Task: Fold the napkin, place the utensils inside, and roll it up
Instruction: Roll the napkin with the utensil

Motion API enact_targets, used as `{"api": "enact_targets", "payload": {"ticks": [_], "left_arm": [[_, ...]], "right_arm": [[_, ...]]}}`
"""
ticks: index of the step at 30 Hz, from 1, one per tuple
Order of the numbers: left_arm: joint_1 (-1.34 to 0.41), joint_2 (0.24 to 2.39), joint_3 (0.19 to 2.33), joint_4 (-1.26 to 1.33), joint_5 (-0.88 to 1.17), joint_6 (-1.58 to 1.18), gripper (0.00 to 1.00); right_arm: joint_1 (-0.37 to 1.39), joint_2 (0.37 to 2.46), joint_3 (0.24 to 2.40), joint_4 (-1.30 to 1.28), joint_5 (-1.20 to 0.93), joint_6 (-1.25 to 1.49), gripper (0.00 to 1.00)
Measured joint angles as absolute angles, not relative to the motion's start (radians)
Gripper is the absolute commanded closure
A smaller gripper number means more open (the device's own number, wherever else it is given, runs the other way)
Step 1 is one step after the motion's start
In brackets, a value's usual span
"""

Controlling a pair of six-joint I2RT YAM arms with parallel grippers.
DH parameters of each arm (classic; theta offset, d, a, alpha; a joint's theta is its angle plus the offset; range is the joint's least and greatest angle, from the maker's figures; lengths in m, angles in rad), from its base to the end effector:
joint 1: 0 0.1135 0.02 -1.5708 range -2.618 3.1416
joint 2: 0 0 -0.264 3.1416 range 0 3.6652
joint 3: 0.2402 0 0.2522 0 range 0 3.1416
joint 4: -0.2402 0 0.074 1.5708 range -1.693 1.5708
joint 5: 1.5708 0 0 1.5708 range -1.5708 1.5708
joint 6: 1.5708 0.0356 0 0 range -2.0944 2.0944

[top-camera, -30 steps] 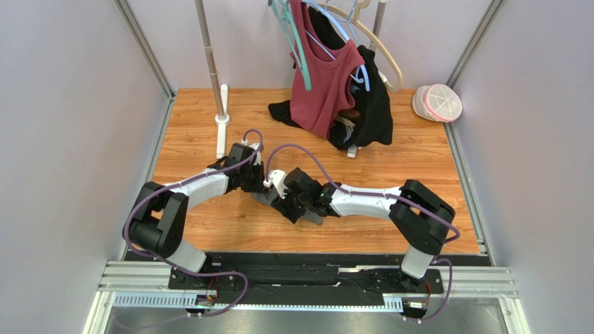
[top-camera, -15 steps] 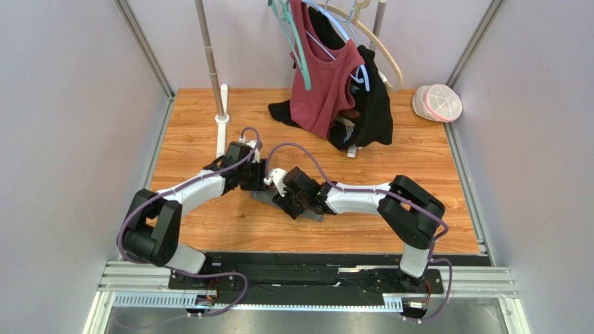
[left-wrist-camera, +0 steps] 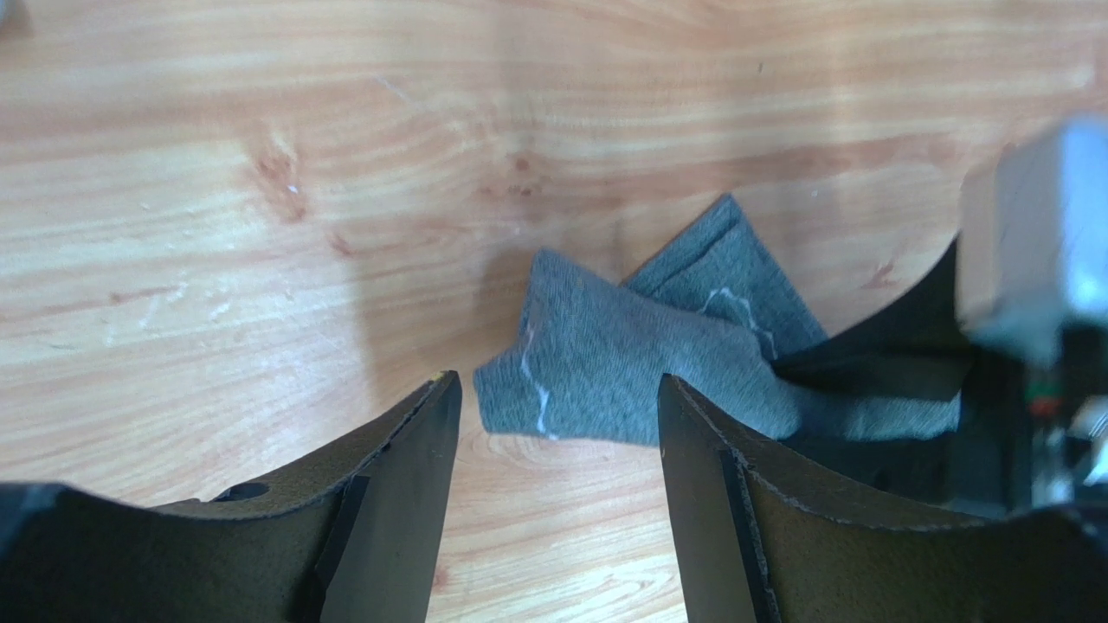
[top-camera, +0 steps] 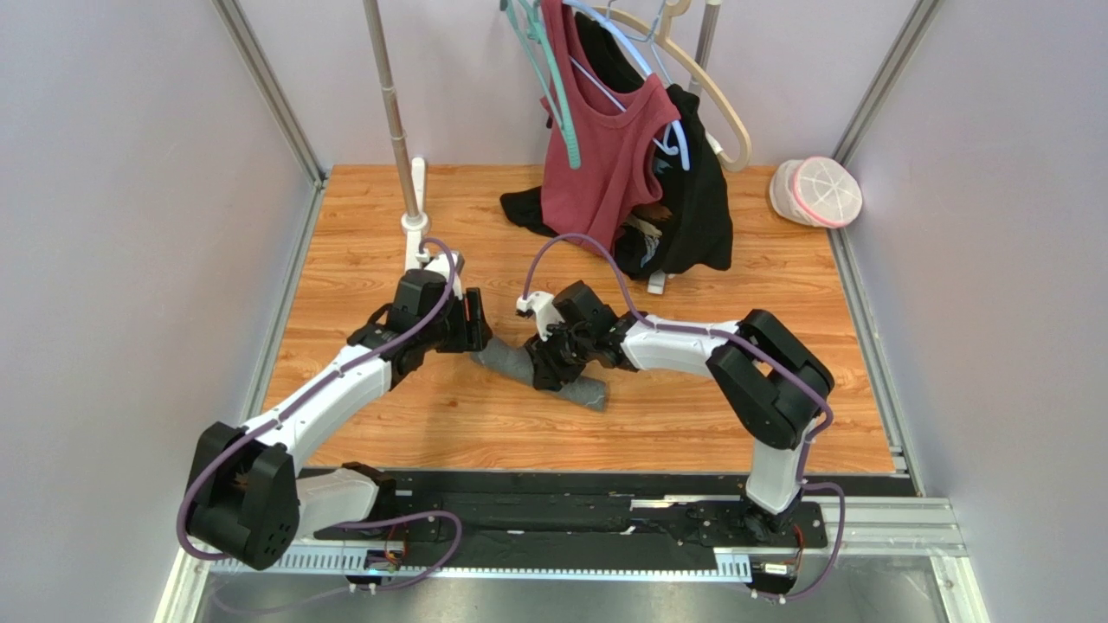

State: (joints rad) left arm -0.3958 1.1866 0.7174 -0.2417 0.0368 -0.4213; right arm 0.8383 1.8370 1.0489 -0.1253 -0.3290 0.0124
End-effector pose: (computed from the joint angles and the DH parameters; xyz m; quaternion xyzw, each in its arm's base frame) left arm 0.2299 -0.0975 0.2295 -0.0039 0.9089 -0.1809 0.3758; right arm 0.2392 0.2832 0.1516 -0.4231 0.8340 0.2726 0.2261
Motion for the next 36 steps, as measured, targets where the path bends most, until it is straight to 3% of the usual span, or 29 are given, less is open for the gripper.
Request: {"api": "enact_targets", "payload": {"ticks": [12, 15, 22, 26, 30, 36], "left_arm": [[-0.396, 1.232, 0.627, -0.17, 0.082, -0.434, 0.35], [-0.396, 1.251, 0.626, -0.139, 0.089, -0.442, 0.41], [-0.396, 1.326, 0.626, -0.099, 0.103, -0.452, 0.69], [-0.396, 1.373, 0.627, -0.087, 0.119, -0.456, 0.84], [-0.396, 1.411, 0.633, -0.084, 0.13, -0.459, 0.89], [-0.396, 1.433, 0.656, -0.091, 0.133, -0.459, 0.9]], "right_arm": [[0.734, 1.914, 1.076, -0.123, -0.645, 0.113, 0.62], [0.73, 1.933, 1.083, -0.122, -0.697, 0.128, 0.61], [0.714, 1.961, 1.088, -0.112, -0.776, 0.164, 0.6], [0.709, 1.964, 1.088, -0.112, -0.789, 0.175, 0.55], [0.707, 1.961, 1.088, -0.114, -0.807, 0.184, 0.41], [0.704, 1.905, 1.075, -0.164, -0.753, 0.186, 0.37]]}}
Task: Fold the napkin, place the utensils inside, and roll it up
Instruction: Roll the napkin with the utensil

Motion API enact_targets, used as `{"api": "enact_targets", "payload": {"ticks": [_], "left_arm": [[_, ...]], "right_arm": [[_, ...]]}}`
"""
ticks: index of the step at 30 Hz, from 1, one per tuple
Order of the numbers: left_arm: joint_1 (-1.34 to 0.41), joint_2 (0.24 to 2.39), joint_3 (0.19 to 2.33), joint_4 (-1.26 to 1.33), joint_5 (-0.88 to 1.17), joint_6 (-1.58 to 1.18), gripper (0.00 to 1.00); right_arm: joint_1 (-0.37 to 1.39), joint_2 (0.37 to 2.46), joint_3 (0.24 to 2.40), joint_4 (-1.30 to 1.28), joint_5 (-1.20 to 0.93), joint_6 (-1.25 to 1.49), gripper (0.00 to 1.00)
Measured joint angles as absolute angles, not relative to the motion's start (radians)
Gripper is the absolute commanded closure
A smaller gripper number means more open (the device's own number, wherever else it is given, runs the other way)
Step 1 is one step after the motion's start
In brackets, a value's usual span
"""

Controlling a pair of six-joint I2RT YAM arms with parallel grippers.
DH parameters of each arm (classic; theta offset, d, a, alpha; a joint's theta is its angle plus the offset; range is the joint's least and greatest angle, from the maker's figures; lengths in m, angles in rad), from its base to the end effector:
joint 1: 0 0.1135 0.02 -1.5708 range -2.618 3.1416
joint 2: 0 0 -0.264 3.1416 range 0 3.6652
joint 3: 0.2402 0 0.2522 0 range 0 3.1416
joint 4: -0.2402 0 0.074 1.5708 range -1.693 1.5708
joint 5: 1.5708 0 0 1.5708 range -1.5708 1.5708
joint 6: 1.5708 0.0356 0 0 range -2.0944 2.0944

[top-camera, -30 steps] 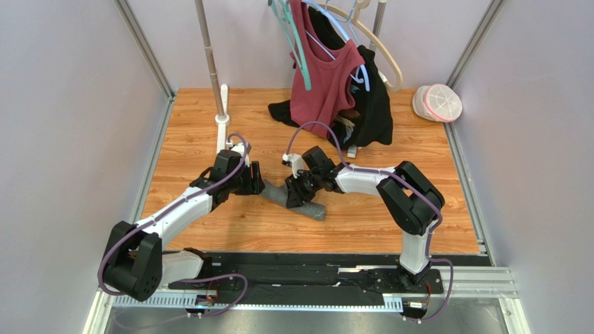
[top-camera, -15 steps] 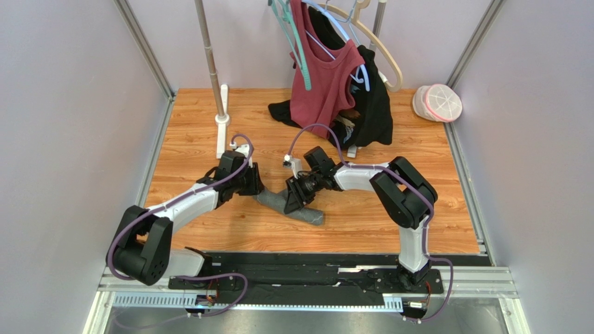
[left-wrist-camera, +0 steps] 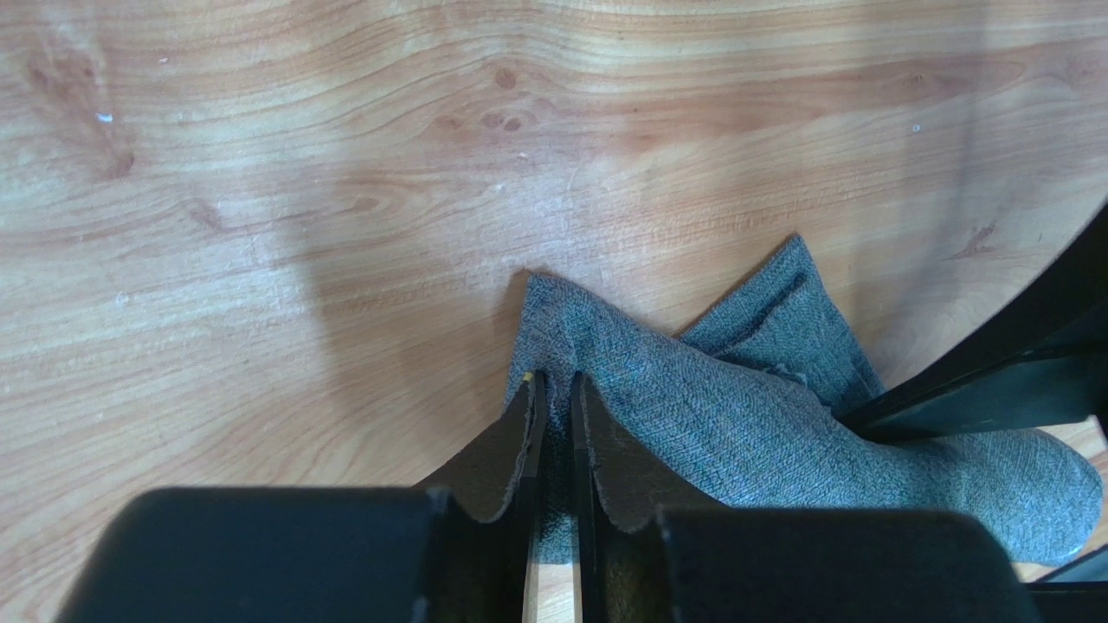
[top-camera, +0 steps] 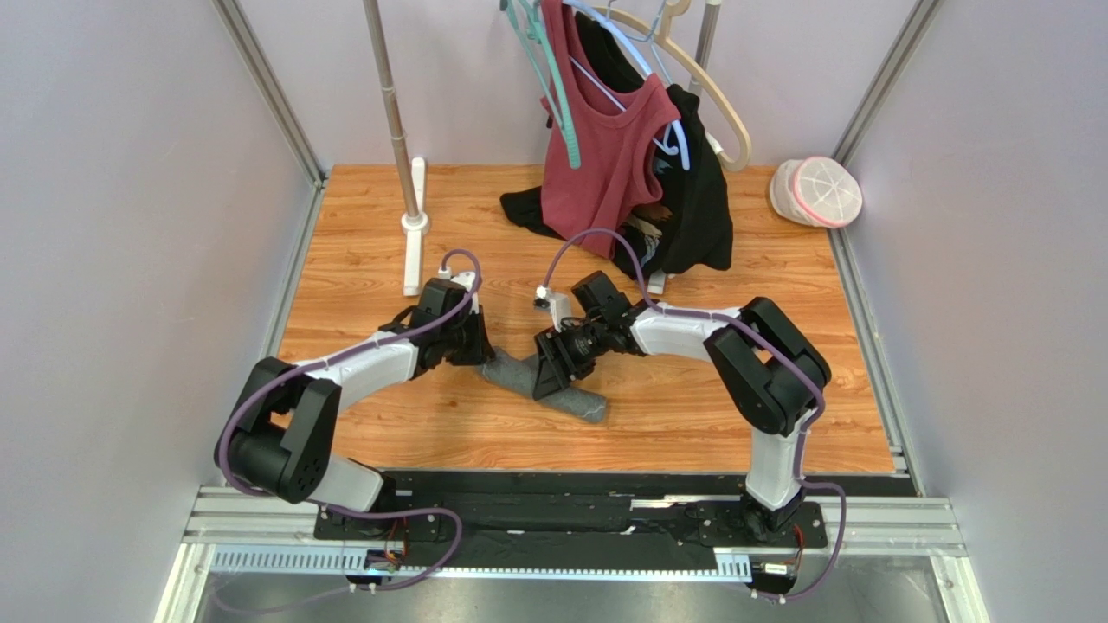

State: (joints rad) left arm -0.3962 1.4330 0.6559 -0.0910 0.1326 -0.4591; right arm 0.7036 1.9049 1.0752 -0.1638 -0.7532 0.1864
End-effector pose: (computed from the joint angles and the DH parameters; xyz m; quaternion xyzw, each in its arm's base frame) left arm 0.2483 -0.1090 0.1626 -0.0067 0.9371 -0.1990 0.2867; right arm 0.2670 0.2584 0.1389 -0.3292 0.8350 0.4322 0.0872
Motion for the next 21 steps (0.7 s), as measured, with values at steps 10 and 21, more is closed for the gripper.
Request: {"api": "enact_targets", "payload": {"ticks": [10, 21], "left_arm": [[-0.396, 1.515, 0.744, -0.139, 0.133, -0.459, 0.91], [-0.388, 1.564, 0.794, -0.168, 0.152, -0.458, 0.91]], "right_arm": [[0.747, 1.716, 1.048, -0.252, -0.445, 0.163, 0.37], [1.037, 1.638, 0.974, -0.173, -0.05, 0.052, 0.36]]}}
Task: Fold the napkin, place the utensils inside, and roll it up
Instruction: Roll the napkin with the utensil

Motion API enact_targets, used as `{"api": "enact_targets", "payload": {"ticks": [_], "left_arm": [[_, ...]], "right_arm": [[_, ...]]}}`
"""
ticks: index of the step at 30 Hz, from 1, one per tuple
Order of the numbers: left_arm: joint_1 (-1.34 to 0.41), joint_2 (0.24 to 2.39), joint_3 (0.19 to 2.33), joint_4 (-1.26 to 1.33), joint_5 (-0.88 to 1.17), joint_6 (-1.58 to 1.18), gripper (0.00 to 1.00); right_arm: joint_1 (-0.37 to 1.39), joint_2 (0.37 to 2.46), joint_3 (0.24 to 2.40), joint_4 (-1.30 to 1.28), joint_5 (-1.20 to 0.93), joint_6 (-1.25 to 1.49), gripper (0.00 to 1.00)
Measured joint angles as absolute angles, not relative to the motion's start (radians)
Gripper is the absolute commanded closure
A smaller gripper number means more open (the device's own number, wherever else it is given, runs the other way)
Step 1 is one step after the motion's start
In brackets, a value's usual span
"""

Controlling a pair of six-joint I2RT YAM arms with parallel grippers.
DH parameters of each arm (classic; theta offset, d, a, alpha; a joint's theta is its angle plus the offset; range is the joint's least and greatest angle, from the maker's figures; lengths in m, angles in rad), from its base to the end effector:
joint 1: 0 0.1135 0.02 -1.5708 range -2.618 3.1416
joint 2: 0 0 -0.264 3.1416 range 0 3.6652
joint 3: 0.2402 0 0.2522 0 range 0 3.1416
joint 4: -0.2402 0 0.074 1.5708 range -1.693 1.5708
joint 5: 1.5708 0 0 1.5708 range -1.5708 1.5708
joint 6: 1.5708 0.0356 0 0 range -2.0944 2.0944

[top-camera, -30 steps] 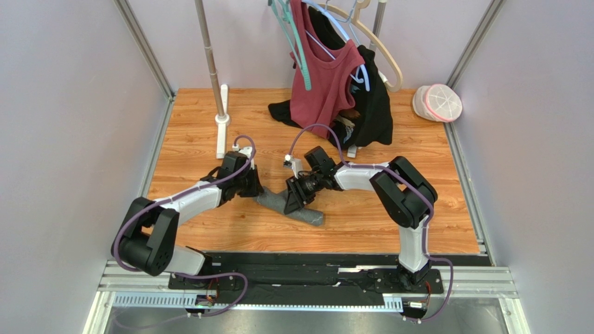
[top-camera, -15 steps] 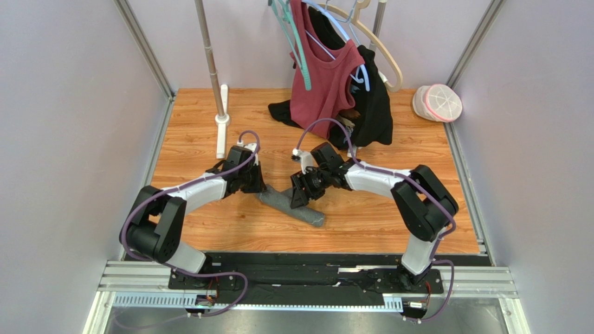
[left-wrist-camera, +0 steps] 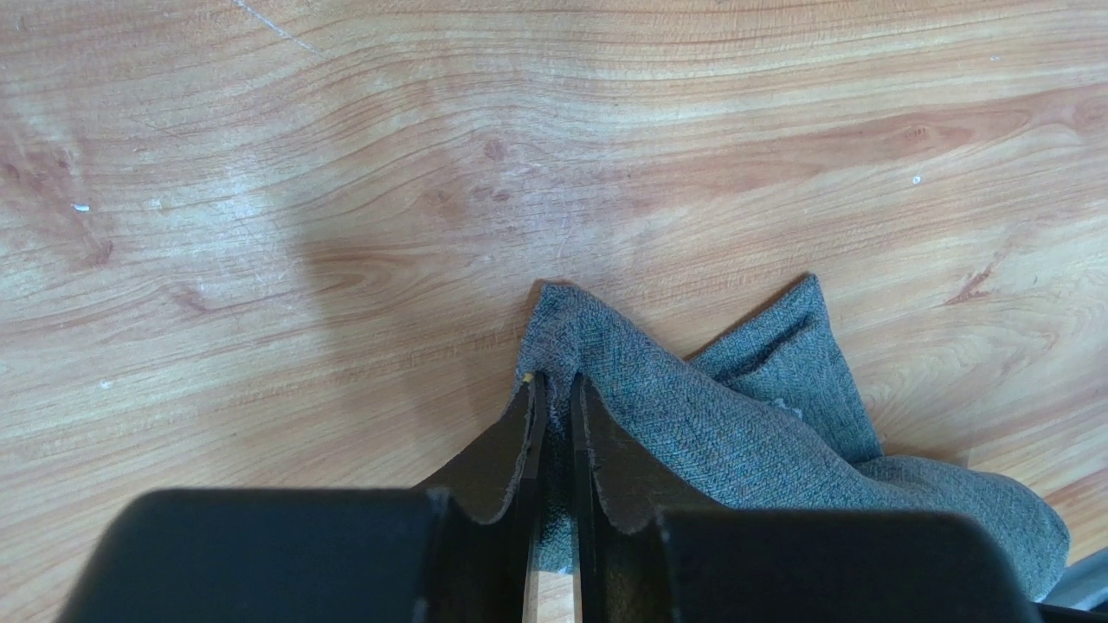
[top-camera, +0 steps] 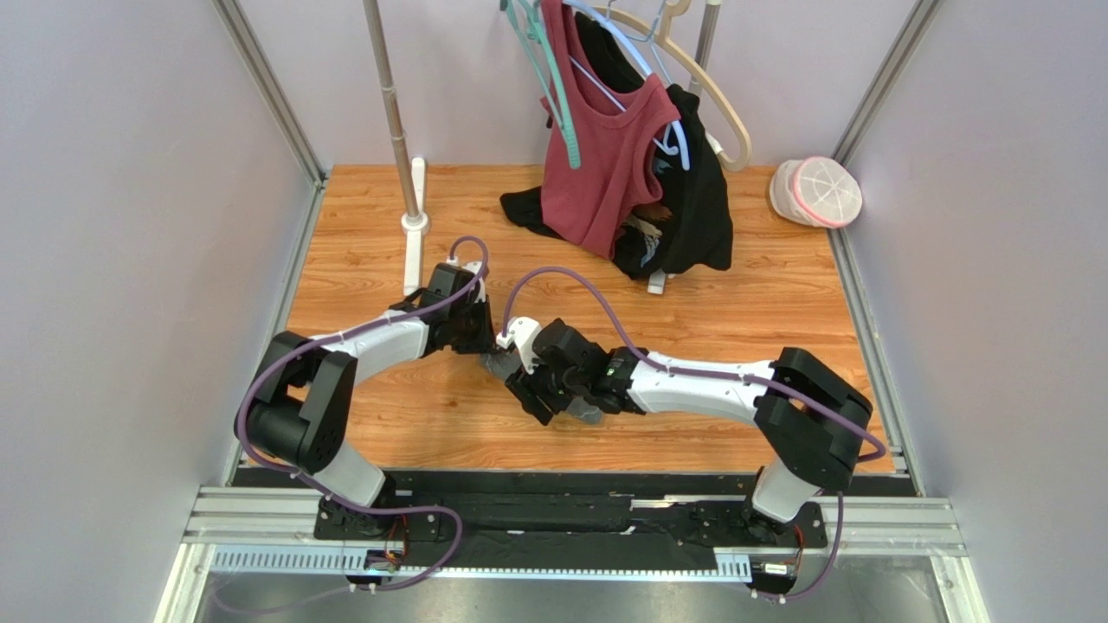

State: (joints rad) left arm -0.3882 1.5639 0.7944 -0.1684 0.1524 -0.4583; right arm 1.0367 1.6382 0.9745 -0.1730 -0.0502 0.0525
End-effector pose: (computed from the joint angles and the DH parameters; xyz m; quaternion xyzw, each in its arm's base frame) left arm 0.2760 -0.1187 0.1621 -0.0095 0.9478 -0.1934 0.2532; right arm 0.1721 0.2945 0.1919 -0.4488 0.8181 0.2059 0.2947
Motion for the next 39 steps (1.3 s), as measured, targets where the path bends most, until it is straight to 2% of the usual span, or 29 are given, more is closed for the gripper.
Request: {"api": "enact_targets", "payload": {"ticks": [6, 14, 17, 20, 21, 24, 27, 29, 32, 39], "left_arm": [[-0.385, 1.565, 0.797, -0.175, 0.157, -0.458, 0.91], [-0.384, 1.565, 0.802, -0.179, 0.16, -0.455, 0.9], [-0.384, 1.566, 0.807, -0.184, 0.163, -0.451, 0.82], [-0.382, 1.566, 0.811, -0.19, 0.163, -0.441, 0.68], [-0.381, 1.565, 0.811, -0.191, 0.163, -0.44, 0.58], [-0.379, 1.559, 0.811, -0.199, 0.16, -0.436, 0.45], [-0.379, 1.534, 0.812, -0.218, 0.147, -0.44, 0.39], [-0.376, 1.497, 0.812, -0.239, 0.131, -0.44, 0.37], [-0.364, 1.415, 0.812, -0.263, 0.104, -0.443, 0.35], [-0.345, 1.224, 0.765, -0.21, 0.067, -0.444, 0.34]], "right_arm": [[1.084, 1.693, 0.975, -0.126, 0.093, -0.037, 0.37], [1.092, 1.781, 0.99, -0.089, 0.181, -0.109, 0.37], [1.092, 1.8, 1.001, -0.083, 0.203, -0.114, 0.37], [1.081, 1.814, 1.016, -0.084, 0.204, -0.109, 0.37], [1.072, 1.819, 1.022, -0.084, 0.196, -0.103, 0.38], [1.036, 1.832, 1.037, -0.084, 0.153, -0.09, 0.42], [0.995, 1.84, 1.047, -0.086, 0.085, -0.073, 0.52], [0.96, 1.846, 1.057, -0.091, 0.028, -0.062, 0.58], [0.906, 1.853, 1.074, -0.101, -0.073, -0.041, 0.61], [0.777, 1.895, 1.118, -0.12, -0.375, 0.04, 0.62]]}}
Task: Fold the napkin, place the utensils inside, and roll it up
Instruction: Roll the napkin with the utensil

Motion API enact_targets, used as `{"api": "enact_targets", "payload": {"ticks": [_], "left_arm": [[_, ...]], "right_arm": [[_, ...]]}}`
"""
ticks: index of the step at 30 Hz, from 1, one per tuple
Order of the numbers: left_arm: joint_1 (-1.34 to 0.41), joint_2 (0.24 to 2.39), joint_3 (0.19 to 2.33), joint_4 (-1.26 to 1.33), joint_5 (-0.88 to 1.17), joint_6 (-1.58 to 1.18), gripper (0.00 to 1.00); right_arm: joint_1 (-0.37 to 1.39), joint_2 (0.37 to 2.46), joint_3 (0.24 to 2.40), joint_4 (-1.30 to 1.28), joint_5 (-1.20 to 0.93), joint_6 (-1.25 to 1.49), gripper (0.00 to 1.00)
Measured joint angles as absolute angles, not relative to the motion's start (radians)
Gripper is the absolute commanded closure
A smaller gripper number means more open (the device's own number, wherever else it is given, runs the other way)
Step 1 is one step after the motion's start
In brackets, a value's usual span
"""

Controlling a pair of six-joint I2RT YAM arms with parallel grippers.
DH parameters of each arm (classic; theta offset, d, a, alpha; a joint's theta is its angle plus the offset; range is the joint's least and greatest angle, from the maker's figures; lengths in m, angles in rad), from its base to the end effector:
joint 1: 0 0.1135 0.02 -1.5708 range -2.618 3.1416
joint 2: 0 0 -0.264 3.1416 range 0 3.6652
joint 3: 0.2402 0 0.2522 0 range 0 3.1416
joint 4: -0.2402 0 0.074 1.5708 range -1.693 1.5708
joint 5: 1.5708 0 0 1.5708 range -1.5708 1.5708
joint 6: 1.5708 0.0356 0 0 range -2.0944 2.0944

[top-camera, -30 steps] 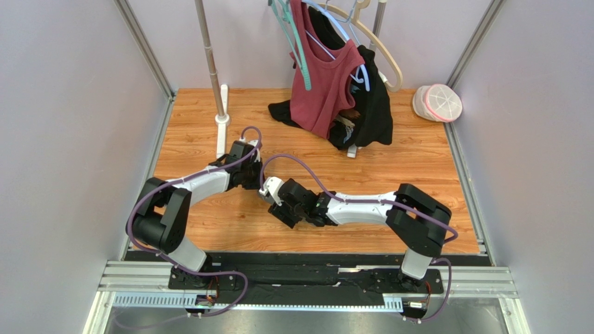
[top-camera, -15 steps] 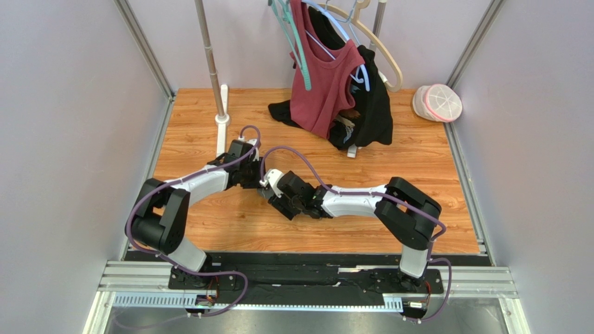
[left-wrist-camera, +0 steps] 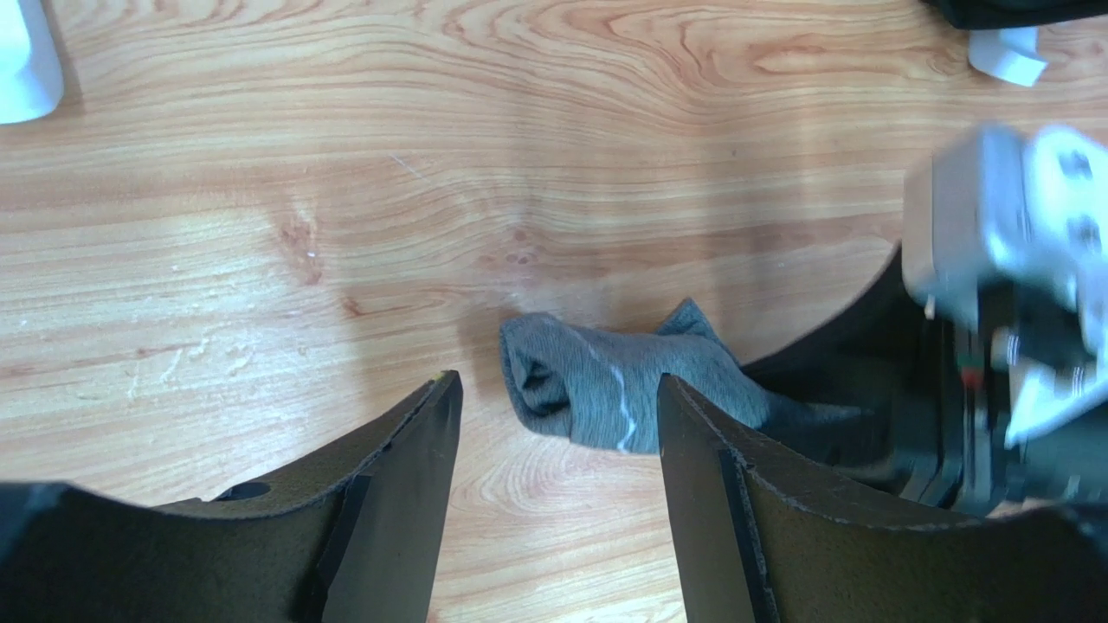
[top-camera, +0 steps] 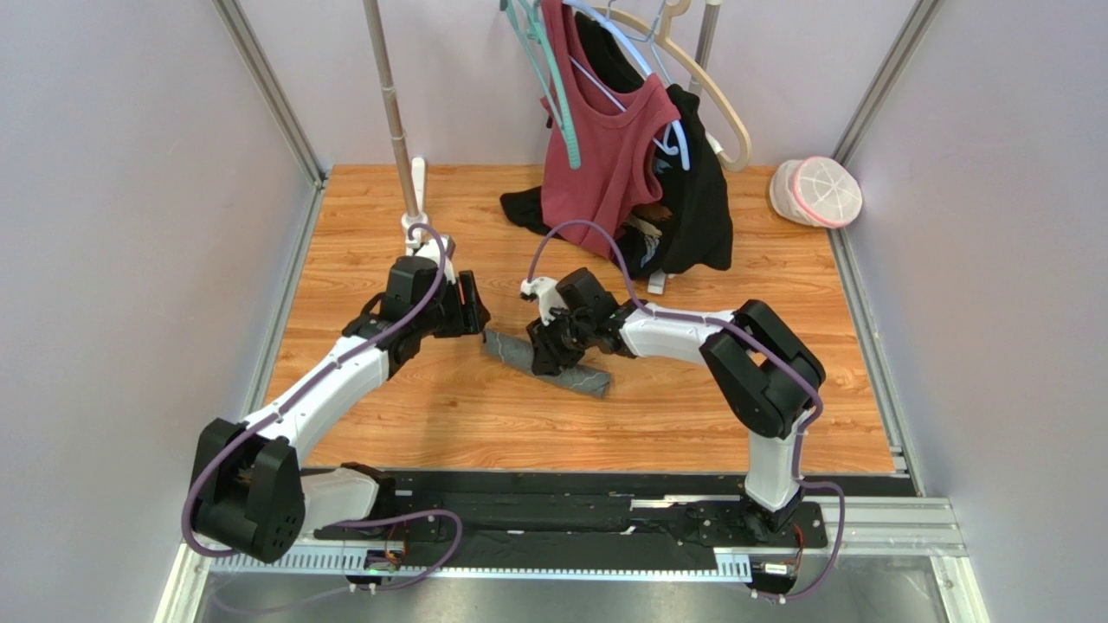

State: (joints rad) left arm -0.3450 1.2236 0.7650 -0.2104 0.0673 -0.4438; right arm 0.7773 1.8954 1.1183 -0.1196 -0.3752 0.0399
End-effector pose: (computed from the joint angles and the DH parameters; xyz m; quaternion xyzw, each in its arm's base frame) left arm 0.2460 -0.0910 0.2392 -0.0298 0.8992 -0.1953 0.3905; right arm 0.2673 0.2813 0.1510 -0.3917 0.8426 0.2906 0.2282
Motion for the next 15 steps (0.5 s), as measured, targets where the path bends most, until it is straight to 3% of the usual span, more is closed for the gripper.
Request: {"api": "enact_targets", "payload": {"ticks": [10, 13, 15], "left_arm": [[-0.345, 1.316, 0.68, -0.13, 0.146, -0.445, 0.35], [-0.345, 1.347, 0.675, -0.101, 0.168, -0.449, 0.39], [-0.345, 1.36, 0.675, -0.079, 0.179, -0.451, 0.51]], "right_arm": [[0.698, 1.981, 1.174, -0.123, -0.643, 0.115, 0.62], [0.696, 1.99, 1.175, -0.125, -0.678, 0.129, 0.62], [0.692, 1.996, 1.178, -0.125, -0.697, 0.136, 0.61]]}}
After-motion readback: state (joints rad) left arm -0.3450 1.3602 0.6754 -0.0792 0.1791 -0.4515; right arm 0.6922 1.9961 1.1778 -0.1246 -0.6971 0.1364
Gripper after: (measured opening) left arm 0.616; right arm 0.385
